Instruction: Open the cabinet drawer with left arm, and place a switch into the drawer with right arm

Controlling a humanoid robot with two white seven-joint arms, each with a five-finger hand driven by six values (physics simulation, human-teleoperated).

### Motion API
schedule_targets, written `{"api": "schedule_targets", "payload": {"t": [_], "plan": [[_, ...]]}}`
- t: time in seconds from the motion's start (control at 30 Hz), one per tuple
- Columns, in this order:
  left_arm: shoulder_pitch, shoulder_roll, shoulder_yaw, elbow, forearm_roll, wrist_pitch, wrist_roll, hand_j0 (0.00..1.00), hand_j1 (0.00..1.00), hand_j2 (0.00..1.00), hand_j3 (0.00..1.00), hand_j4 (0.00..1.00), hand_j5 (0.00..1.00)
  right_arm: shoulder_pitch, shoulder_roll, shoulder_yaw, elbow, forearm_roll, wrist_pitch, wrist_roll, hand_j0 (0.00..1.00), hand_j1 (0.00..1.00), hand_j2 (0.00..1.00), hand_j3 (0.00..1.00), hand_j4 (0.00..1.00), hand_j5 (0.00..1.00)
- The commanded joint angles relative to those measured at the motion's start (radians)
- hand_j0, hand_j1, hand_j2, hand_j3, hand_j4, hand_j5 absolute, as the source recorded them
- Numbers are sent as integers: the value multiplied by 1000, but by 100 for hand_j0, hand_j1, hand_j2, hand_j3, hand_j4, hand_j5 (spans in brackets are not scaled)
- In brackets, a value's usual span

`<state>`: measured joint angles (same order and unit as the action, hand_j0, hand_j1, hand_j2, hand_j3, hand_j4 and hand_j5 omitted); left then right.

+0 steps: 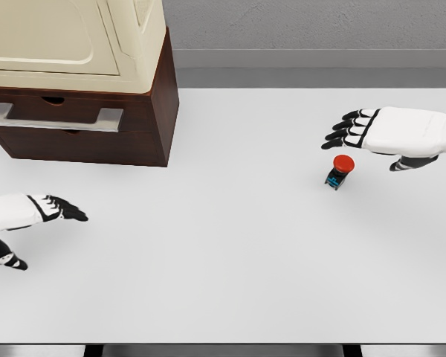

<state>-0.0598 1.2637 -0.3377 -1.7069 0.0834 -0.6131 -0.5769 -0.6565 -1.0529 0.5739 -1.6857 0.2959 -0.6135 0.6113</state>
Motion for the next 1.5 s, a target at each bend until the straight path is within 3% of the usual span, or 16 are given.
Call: {"api": "schedule_targets", "payload": {"t": [0.0,0.13,0.2,0.23,0.27,0.33,0.4,0.53,0.7,0.77,0.97,1.07,1.47], "plan": [[-2,-4,-3,-11,27,2,-34,100,100,100,100,100,100,0,-1,0,0,-4,3,0,100,100,100,100,100,100],[-41,2,-38,1,67,2,-34,100,100,100,100,100,100,0,-3,9,6,-9,3,0,100,100,100,100,100,100],[-112,8,-112,1,118,2,-34,100,100,100,100,100,100,-14,-3,20,69,0,3,0,100,100,100,100,100,100],[-146,8,-135,0,145,2,-34,100,100,100,100,100,100,-64,-9,14,101,46,3,0,100,100,100,100,100,100],[-163,8,-138,-2,174,2,-34,100,100,100,100,100,100,-64,-6,18,144,48,3,0,100,100,100,100,100,100],[-193,8,-138,-7,332,2,-34,100,100,100,100,100,100,-77,2,27,152,65,3,0,100,100,100,100,100,100],[-224,11,-139,-7,392,2,-34,100,100,100,100,100,100,-87,27,60,152,66,3,0,100,100,100,100,100,100],[-308,8,-136,-2,490,223,-34,100,100,100,100,100,100,-86,63,112,156,72,3,0,100,100,100,100,100,100],[-374,3,-136,36,467,323,-34,100,100,100,100,100,100,-87,125,130,219,130,3,0,100,100,100,100,100,100],[-382,-3,-135,36,400,329,-34,100,100,100,100,100,100,-89,136,147,221,146,3,0,100,100,100,100,100,100],[-410,-21,-135,69,360,444,-34,100,100,100,100,100,100,-91,172,147,265,181,3,0,100,100,100,100,100,100],[-436,-69,-133,79,239,452,-34,100,100,100,100,100,100,-92,174,149,271,183,3,0,100,100,100,100,100,100],[-436,-81,-150,98,217,524,-34,100,100,100,100,100,100,-112,209,207,293,195,3,0,100,100,100,100,100,100]]}}
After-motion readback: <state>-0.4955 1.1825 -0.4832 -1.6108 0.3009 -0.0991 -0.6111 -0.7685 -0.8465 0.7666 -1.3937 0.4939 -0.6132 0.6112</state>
